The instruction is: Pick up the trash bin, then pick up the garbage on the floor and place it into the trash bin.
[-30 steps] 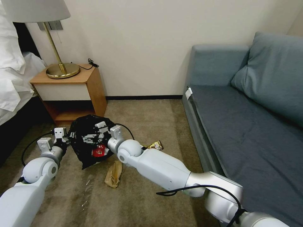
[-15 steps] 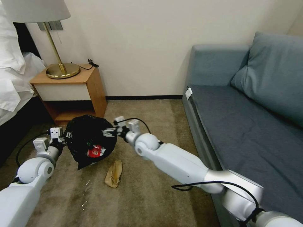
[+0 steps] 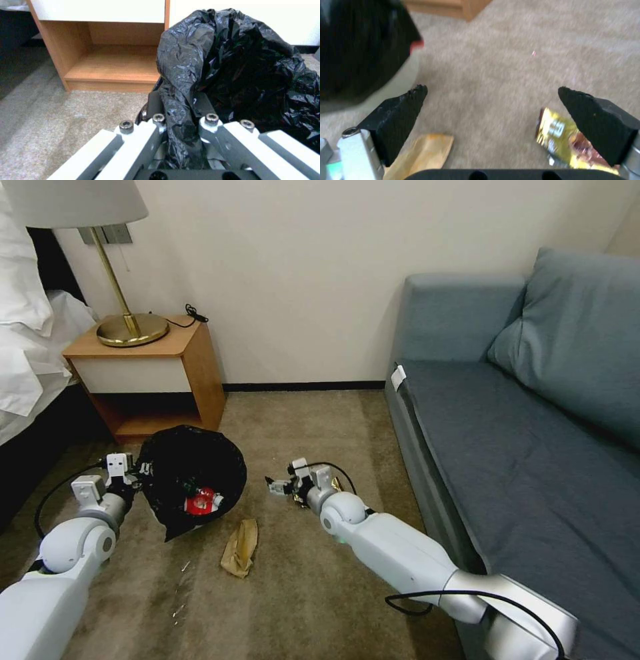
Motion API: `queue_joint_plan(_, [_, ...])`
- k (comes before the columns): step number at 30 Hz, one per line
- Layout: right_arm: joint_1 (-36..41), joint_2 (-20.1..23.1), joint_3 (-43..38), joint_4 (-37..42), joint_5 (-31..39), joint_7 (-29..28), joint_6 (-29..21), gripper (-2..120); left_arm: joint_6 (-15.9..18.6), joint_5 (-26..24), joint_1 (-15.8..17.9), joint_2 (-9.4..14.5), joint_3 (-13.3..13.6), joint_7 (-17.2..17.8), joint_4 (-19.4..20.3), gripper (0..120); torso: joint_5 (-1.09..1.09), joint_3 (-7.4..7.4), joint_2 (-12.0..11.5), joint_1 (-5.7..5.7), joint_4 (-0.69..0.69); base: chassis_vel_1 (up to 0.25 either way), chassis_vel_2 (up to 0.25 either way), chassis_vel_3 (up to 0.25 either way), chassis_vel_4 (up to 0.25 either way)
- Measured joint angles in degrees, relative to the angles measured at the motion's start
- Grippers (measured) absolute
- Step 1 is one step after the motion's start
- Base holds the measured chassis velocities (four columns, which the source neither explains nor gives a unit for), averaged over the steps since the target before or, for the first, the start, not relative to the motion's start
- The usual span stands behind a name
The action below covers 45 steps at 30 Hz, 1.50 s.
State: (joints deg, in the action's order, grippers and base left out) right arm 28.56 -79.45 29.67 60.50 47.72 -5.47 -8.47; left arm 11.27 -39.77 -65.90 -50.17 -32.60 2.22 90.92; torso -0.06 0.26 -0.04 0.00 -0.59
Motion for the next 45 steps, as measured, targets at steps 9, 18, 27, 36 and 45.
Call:
queue_joint_plan(9, [2.54, -0.24, 1.75, 0.03, -0.10, 0.84, -0.59, 100, -0.32, 0.87, -1.27, -0.05, -1.86, 0.06, 0.31, 4, 0.00, 0.00, 0.00, 0.00, 0.00, 0.000, 0.000, 0.000, 0.000])
queue_joint_plan(18, [4.65, -2.80, 3.78, -2.22, 0.03, 3.56, 0.19, 100, -0.76, 1.73, -1.83, -0.89, -2.85, -0.36, 0.22, 4, 0.00, 0.00, 0.00, 0.00, -0.01, 0.000, 0.000, 0.000, 0.000])
queue_joint_plan(27, [5.53, -6.23, 5.40, -5.76, -0.24, 6.94, 2.05, 100, -1.01, 1.88, -1.77, -1.01, -3.08, -0.82, -0.32, 4, -0.01, 0.00, 0.00, 0.00, 0.00, 0.000, 0.000, 0.000, 0.000])
queue_joint_plan(36, [5.54, -8.37, 6.84, -8.85, -0.60, 9.42, 2.97, 100, -1.13, 1.94, -1.29, -1.35, -2.89, -1.23, -0.95, 4, -0.01, 0.00, 0.00, 0.00, -0.02, 0.000, 0.000, 0.000, 0.000])
queue_joint_plan(45, [5.70, -10.75, 8.61, -11.68, -1.22, 12.03, 3.78, 100, -1.17, 1.97, -0.65, -1.42, -2.33, -1.35, -1.63, 4, -0.01, 0.00, 0.00, 0.00, -0.01, 0.000, 0.000, 0.000, 0.000])
